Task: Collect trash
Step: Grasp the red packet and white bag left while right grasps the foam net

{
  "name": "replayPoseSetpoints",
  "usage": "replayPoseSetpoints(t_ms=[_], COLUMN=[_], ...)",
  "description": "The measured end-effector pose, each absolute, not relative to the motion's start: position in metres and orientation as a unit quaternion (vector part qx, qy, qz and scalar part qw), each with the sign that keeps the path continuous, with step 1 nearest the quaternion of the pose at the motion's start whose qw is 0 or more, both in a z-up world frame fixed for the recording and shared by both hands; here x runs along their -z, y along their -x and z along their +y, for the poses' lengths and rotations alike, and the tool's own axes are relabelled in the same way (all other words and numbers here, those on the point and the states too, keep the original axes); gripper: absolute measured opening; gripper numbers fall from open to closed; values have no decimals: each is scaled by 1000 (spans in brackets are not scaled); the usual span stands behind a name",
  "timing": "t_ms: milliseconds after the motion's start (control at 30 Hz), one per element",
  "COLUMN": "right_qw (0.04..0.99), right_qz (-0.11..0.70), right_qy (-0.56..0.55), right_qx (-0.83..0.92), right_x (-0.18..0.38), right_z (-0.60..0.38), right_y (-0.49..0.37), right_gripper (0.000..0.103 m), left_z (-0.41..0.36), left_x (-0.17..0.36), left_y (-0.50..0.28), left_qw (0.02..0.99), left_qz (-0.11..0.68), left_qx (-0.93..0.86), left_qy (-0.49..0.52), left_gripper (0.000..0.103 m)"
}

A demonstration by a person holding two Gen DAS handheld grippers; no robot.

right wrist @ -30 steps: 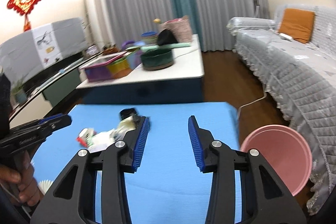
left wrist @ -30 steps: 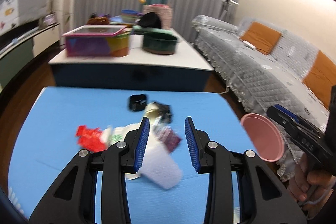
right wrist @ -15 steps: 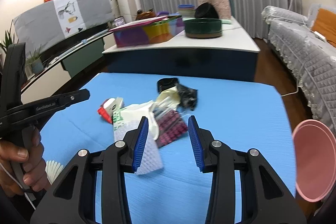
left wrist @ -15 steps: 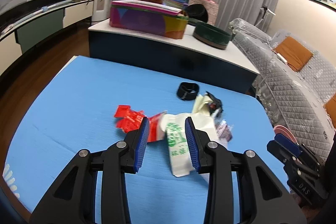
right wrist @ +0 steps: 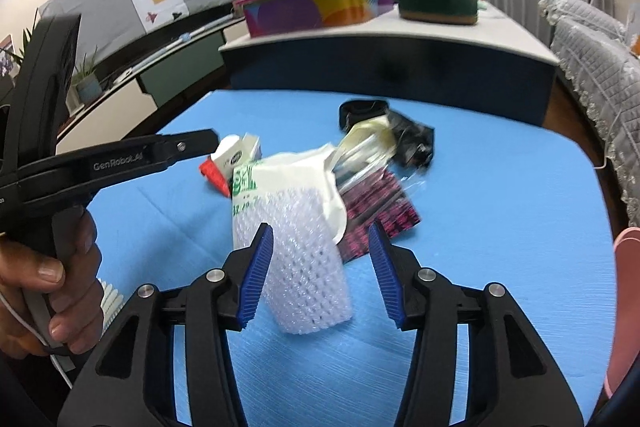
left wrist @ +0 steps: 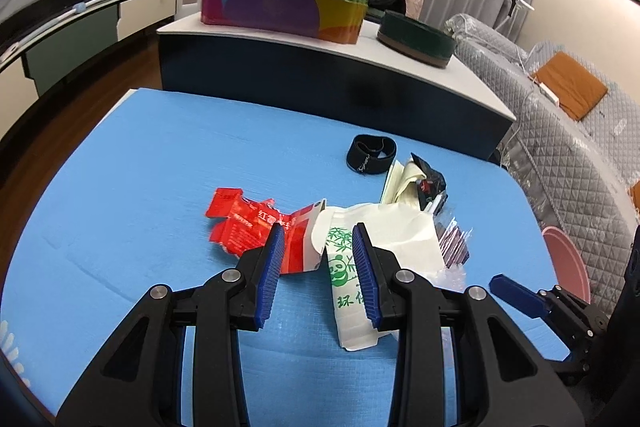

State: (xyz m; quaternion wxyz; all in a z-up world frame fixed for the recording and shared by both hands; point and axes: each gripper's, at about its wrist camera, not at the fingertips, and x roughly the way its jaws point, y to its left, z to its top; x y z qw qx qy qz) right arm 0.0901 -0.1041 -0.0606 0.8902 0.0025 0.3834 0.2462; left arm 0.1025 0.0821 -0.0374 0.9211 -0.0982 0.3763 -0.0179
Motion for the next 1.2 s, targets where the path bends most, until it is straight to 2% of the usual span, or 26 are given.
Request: replayPoseSetpoints(t_ms=[233, 433, 533, 700, 800, 1200], right_qw=[876, 873, 872, 870, 873, 903], right_qz=[404, 408, 408, 407, 400, 363], right_qy=[8, 16, 19, 30, 33, 19], right_qx=[-262, -267, -271, -277, -277, -231], right_x=[73, 75, 75, 73, 70, 45], right_z=[-95, -91, -90, -88, -90, -113], right_y=[-95, -95, -95, -92, -90, -81], right_gripper=[51, 50, 44, 22, 15, 12], left_z=[79, 76, 75, 75, 75, 76], left_x=[48, 52, 54, 50, 47, 28], left_y=[-112, -117, -118, -118, -117, -107], left_qw=[913, 910, 908, 910, 912, 924], left_qz=[398, 405, 410, 406, 403, 375], left_qx=[13, 14, 11, 7, 4, 4], left_qy=[94, 89, 86, 82, 79, 73], left_gripper=[32, 18, 11, 6, 6, 5])
